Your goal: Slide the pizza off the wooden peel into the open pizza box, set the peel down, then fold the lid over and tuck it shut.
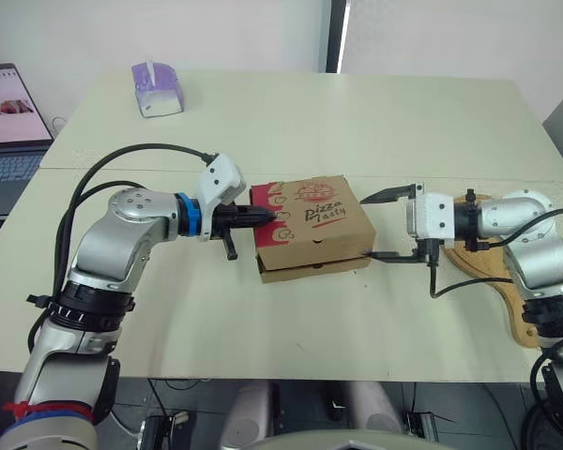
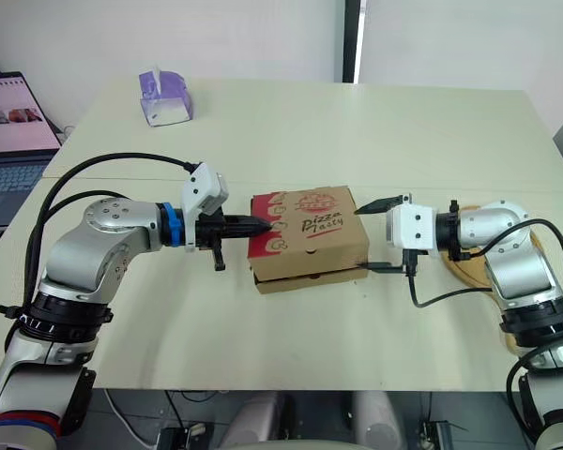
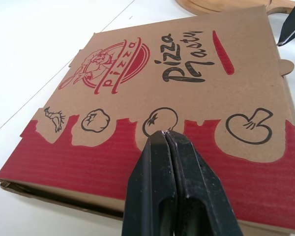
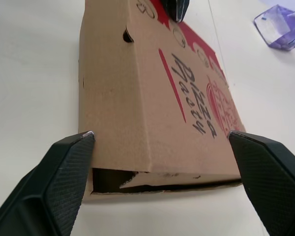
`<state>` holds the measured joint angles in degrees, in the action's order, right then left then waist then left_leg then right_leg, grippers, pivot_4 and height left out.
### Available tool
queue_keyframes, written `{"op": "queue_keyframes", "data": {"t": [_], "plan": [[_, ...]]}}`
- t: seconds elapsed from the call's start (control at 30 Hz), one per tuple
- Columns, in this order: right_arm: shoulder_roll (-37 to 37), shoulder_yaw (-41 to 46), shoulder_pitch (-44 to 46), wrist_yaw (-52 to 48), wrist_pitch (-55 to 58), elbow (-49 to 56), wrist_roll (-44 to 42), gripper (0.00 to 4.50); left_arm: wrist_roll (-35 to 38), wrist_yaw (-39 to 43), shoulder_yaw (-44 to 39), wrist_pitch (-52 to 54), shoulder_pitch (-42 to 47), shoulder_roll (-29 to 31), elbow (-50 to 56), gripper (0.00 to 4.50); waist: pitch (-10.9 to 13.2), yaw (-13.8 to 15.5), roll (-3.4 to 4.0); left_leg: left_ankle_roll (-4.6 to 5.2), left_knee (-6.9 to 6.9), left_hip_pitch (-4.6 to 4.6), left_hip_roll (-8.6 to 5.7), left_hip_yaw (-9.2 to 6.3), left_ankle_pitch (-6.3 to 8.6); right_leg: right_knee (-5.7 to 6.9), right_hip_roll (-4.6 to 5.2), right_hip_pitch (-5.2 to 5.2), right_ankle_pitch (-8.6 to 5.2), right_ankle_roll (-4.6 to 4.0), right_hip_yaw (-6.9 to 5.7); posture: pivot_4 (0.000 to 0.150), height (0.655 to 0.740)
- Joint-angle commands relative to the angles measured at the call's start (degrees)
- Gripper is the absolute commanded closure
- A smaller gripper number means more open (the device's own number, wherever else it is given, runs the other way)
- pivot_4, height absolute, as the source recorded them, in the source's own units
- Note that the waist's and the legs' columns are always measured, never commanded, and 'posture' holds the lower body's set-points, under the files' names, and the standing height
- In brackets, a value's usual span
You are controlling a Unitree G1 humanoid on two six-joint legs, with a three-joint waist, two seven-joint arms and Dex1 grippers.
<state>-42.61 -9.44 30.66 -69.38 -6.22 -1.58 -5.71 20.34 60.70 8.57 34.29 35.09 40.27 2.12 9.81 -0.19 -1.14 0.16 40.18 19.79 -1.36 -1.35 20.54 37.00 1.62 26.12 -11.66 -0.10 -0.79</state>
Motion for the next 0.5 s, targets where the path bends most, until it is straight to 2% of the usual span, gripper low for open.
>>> {"op": "queue_keyframes", "data": {"t": [0.03, 0.5], "plan": [[0.6, -0.2, 2.0, 2.2, -3.4, -2.7, 2.3, 0.04, -0.3, 0.4, -0.6, -1.4, -0.1, 0.0, 0.6, 4.50, 0.0, 0.0, 0.00, 0.00, 0.00, 0.00, 0.00, 0.00, 0.00, 0.00, 0.00, 0.00, 0.00, 0.00, 0.01, 0.150, 0.7400], [3.1, -0.2, 2.3, 4.8, -5.3, -5.9, 3.4, 0.04, -3.3, 0.9, 1.2, -4.0, -3.1, -0.2, 0.8, 4.50, 0.0, 0.0, 0.00, 0.00, 0.03, -0.01, 0.00, 0.01, 0.00, 0.04, 0.00, 0.00, 0.00, 0.00, 0.02, 0.150, 0.7400]]}}
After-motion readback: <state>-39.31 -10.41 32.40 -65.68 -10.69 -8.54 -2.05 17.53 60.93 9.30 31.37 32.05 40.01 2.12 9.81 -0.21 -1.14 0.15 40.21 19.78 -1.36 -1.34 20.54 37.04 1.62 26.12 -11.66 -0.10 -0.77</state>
